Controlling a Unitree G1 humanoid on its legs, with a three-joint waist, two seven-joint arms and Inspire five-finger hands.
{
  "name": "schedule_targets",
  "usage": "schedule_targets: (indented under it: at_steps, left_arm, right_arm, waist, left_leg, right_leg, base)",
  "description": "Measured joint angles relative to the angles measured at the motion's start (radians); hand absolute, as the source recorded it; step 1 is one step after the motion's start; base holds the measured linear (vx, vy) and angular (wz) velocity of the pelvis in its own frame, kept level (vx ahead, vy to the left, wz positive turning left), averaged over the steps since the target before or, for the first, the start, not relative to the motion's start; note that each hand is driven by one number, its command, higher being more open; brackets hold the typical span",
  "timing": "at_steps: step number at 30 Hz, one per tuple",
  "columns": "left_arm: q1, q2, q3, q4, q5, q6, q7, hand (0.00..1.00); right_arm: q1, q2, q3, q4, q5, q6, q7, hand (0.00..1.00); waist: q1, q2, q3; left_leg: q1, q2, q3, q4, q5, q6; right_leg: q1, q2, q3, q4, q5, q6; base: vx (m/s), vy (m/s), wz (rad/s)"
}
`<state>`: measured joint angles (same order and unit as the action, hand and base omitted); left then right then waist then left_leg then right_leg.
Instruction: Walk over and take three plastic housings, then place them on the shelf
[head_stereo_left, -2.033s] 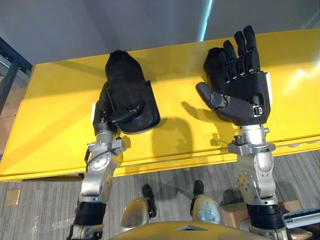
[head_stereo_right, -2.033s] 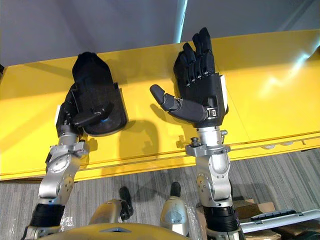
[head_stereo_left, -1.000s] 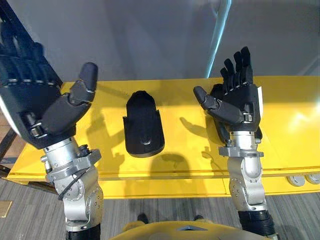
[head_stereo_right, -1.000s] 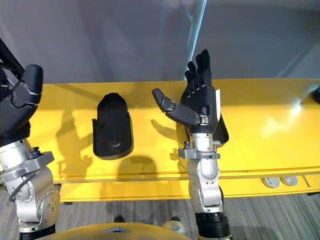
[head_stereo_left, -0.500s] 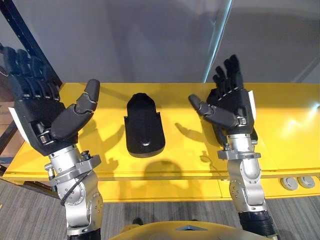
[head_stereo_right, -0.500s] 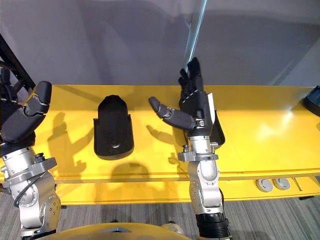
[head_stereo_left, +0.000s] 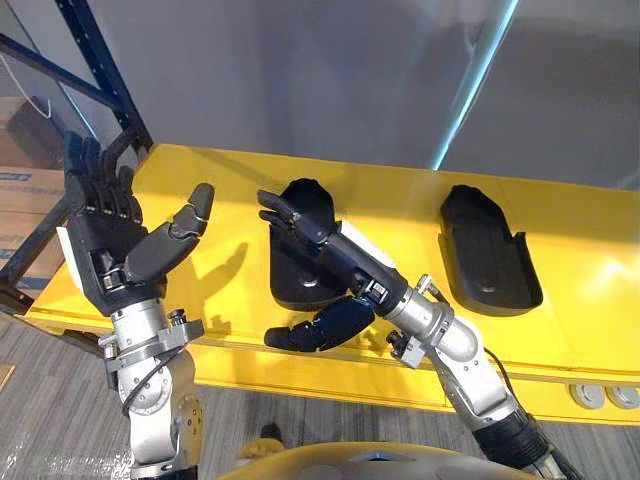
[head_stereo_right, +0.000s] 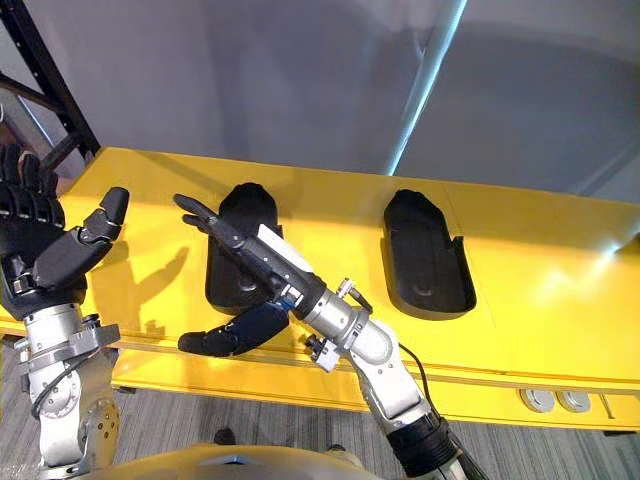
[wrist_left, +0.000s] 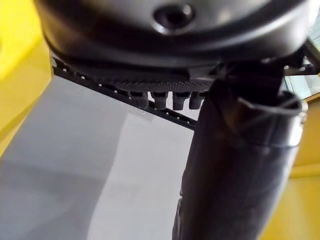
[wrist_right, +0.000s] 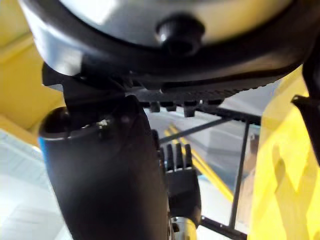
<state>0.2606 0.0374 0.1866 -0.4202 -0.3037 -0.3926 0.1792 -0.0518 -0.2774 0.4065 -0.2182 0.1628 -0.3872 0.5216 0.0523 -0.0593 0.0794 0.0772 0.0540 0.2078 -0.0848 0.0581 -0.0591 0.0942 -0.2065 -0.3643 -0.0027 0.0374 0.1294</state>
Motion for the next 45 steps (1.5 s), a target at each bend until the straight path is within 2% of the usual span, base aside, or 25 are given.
schedule_targets:
  at_steps: [3, 6, 8, 12, 18, 25, 30, 43, 44, 45]
  left_arm:
    - [0.032, 0.000, 0.026, 0.000, 0.000, 0.007, 0.009, 1.00]
    - [0.033, 0.000, 0.029, -0.001, 0.000, 0.007, 0.013, 1.00]
    - [0.033, 0.000, 0.029, -0.003, 0.000, 0.007, 0.014, 1.00]
    - [0.046, 0.000, 0.048, -0.008, 0.001, 0.007, 0.013, 1.00]
    - [0.062, 0.000, 0.055, -0.013, 0.001, 0.007, 0.013, 1.00]
    - [0.062, 0.000, 0.041, -0.013, 0.001, 0.007, 0.015, 1.00]
    - [0.062, 0.000, 0.023, -0.013, 0.000, 0.007, 0.013, 1.00]
    - [0.065, 0.010, -0.010, -0.013, 0.000, 0.007, 0.026, 1.00]
    - [0.065, 0.012, -0.018, -0.013, 0.000, 0.007, 0.027, 1.00]
    - [0.065, 0.013, -0.024, -0.013, 0.000, 0.007, 0.028, 1.00]
  right_arm:
    - [-0.022, -0.002, 0.047, 0.015, -0.010, -0.001, 0.010, 1.00]
    - [-0.023, -0.004, 0.067, 0.048, -0.082, -0.002, -0.005, 1.00]
    - [-0.023, -0.006, 0.078, 0.104, -0.150, -0.001, -0.043, 1.00]
    - [-0.024, -0.029, 0.077, 0.136, -0.199, -0.001, -0.093, 1.00]
    - [-0.024, -0.043, 0.072, 0.150, -0.398, -0.002, -0.247, 1.00]
    - [-0.024, -0.043, 0.031, 0.174, -0.432, -0.002, -0.336, 1.00]
    - [-0.023, -0.047, 0.013, 0.174, -0.432, -0.002, -0.330, 1.00]
    - [-0.008, -0.109, 0.024, 0.179, -0.431, 0.006, -0.231, 1.00]
    - [-0.008, -0.117, 0.028, 0.180, -0.431, 0.006, -0.222, 0.00]
    - [-0.008, -0.124, 0.036, 0.189, -0.431, 0.006, -0.216, 0.00]
  waist:
    - [0.002, -0.006, 0.006]
    - [0.012, -0.007, 0.007]
    - [0.025, -0.007, 0.008]
    - [0.026, -0.009, 0.008]
    - [0.025, -0.010, 0.012]
    - [0.024, -0.009, 0.022]
    - [0.023, -0.010, 0.031]
    - [0.024, -0.011, 0.032]
    - [0.023, -0.011, 0.032]
    - [0.022, -0.011, 0.032]
  left_leg:
    - [-0.001, 0.000, -0.008, -0.003, 0.001, -0.002]
    - [-0.002, 0.000, -0.013, -0.003, 0.001, -0.004]
    - [-0.004, 0.000, -0.016, -0.003, 0.002, -0.005]
    - [-0.018, 0.000, -0.021, 0.000, 0.008, 0.000]
    - [-0.018, 0.000, -0.020, 0.000, 0.006, -0.001]
    - [-0.017, 0.001, -0.018, 0.000, 0.005, -0.001]
    - [-0.016, 0.001, -0.014, 0.000, 0.005, -0.001]
    - [-0.002, 0.001, 0.004, 0.000, 0.002, -0.003]
    - [-0.002, 0.001, 0.004, 0.000, 0.002, -0.003]
    - [-0.002, 0.001, 0.004, -0.001, 0.002, -0.003]
  right_leg:
    - [0.003, 0.000, -0.011, 0.001, -0.006, -0.006]
    - [0.005, 0.000, -0.016, 0.002, -0.009, -0.008]
    - [0.005, 0.000, -0.018, 0.003, -0.013, -0.013]
    - [-0.005, 0.001, -0.020, 0.003, -0.009, -0.007]
    - [-0.005, 0.001, -0.019, 0.003, -0.009, -0.007]
    - [-0.006, 0.001, -0.017, 0.005, -0.010, -0.009]
    - [-0.007, 0.001, -0.013, 0.005, -0.010, -0.009]
    - [-0.006, 0.001, 0.005, 0.005, -0.009, -0.008]
    - [-0.006, 0.001, 0.005, 0.005, -0.009, -0.008]
    - [-0.006, 0.001, 0.006, 0.005, -0.009, -0.008]
  base:
    - [-0.03, -0.004, 0.06]
    - [-0.02, -0.001, 0.07]
    - [-0.01, 0.003, 0.05]
    - [0.00, 0.000, 0.04]
    - [0.00, 0.000, 0.00]
    - [0.00, 0.000, 0.00]
    - [0.00, 0.000, 0.00]
    - [0.00, 0.000, -0.04]
    - [0.00, 0.000, 0.00]
    - [0.00, 0.000, 0.00]
